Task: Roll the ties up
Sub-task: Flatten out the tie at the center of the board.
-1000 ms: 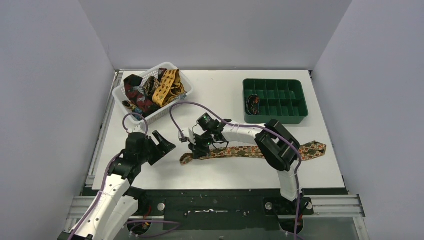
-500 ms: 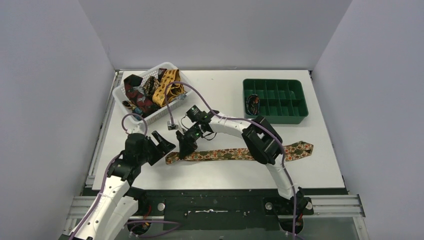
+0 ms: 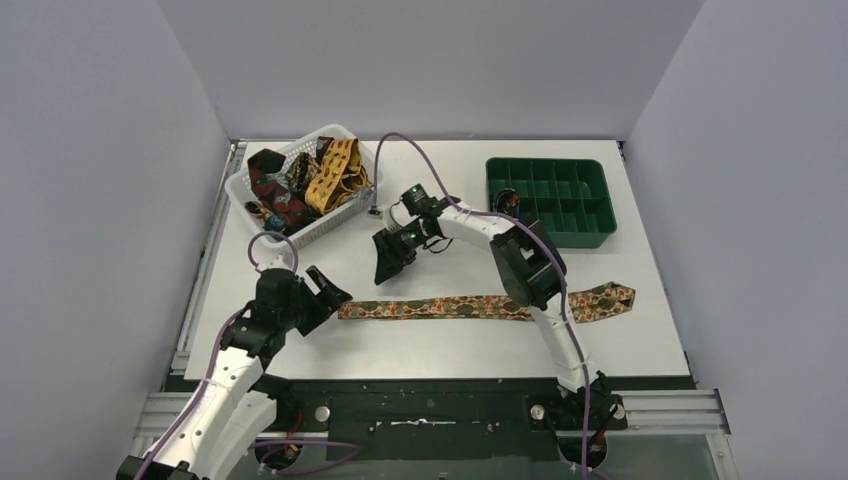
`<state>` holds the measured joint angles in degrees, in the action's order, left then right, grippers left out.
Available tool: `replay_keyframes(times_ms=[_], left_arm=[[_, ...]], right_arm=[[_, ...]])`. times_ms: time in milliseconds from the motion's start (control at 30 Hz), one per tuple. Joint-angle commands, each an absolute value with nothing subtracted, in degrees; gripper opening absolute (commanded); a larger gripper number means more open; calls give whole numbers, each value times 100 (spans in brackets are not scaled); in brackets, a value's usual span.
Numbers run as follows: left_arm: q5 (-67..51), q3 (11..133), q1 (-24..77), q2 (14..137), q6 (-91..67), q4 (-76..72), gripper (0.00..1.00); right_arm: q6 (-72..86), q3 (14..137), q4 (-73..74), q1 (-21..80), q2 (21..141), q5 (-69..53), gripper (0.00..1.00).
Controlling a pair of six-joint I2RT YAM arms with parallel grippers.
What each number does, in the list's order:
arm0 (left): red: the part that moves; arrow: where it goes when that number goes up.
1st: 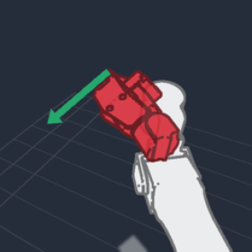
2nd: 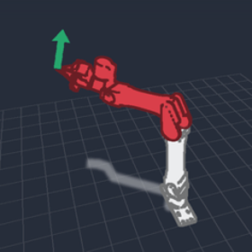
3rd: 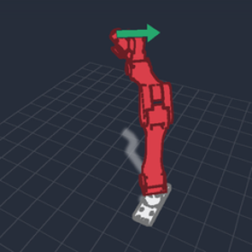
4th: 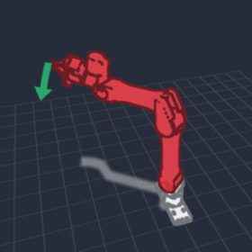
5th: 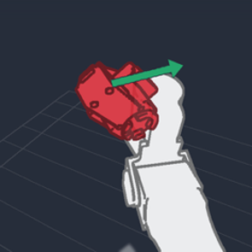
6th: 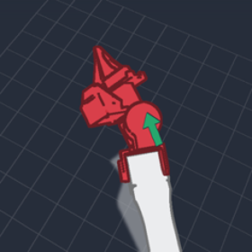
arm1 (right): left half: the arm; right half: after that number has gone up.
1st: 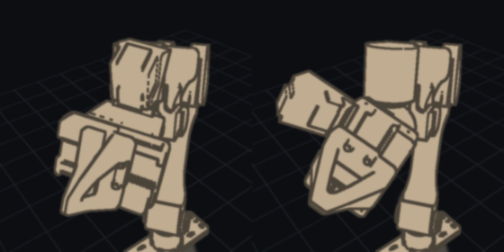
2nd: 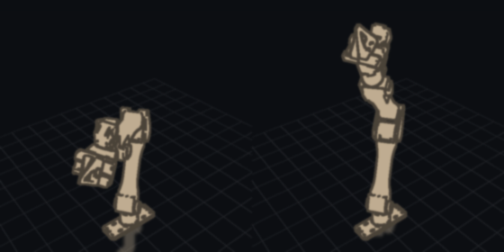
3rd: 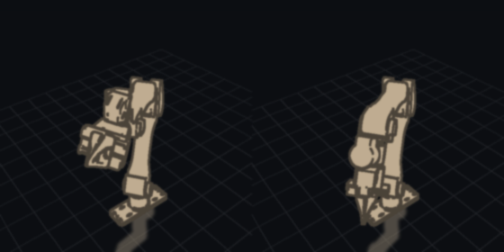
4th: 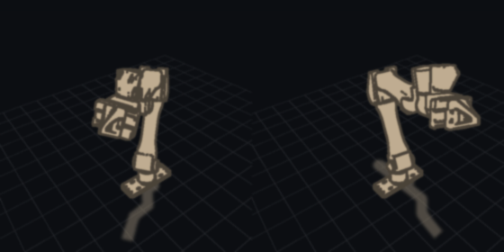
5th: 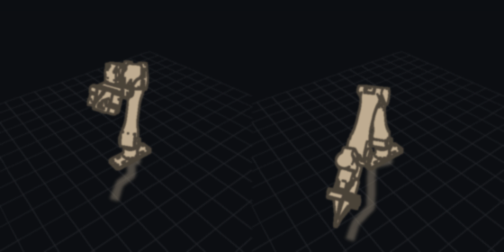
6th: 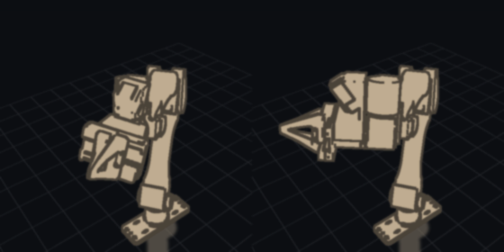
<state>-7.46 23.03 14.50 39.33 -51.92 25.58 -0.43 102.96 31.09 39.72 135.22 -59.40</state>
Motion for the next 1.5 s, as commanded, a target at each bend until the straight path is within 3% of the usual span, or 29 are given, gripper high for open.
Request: replay_keyframes(times_ms=[0,167,300,367,433,533,1000,1267,1467], left_arm=[[-804,2133,1415,4105,-5034,1918,74],[-710,2054,1423,4370,-4726,1649,75],[-575,1920,1407,4617,-4540,1358,75],[-575,1804,1396,4745,-4470,1131,74],[-632,1705,1385,4840,-4378,869,73],[-794,1553,1385,4842,-4230,399,71],[-1173,783,1384,4243,-3941,-643,60],[-1206,839,1380,4576,-3604,-719,56],[-1321,987,1387,4987,-3448,-888,43]], right_arm=[[69,10213,3114,3826,12898,-4980,57],[-41,9101,2320,4011,11713,-3653,56],[522,7177,710,4032,10019,-2367,65],[964,6388,92,3985,9331,-1819,82],[1372,5630,-660,3898,8741,-1650,94],[2025,4849,-1251,3691,8085,-1760,100],[2660,4072,-861,3436,6923,-32,100],[2765,3827,-1511,3224,7166,-1433,99],[2731,3678,-1972,3257,7344,-1960,91]])
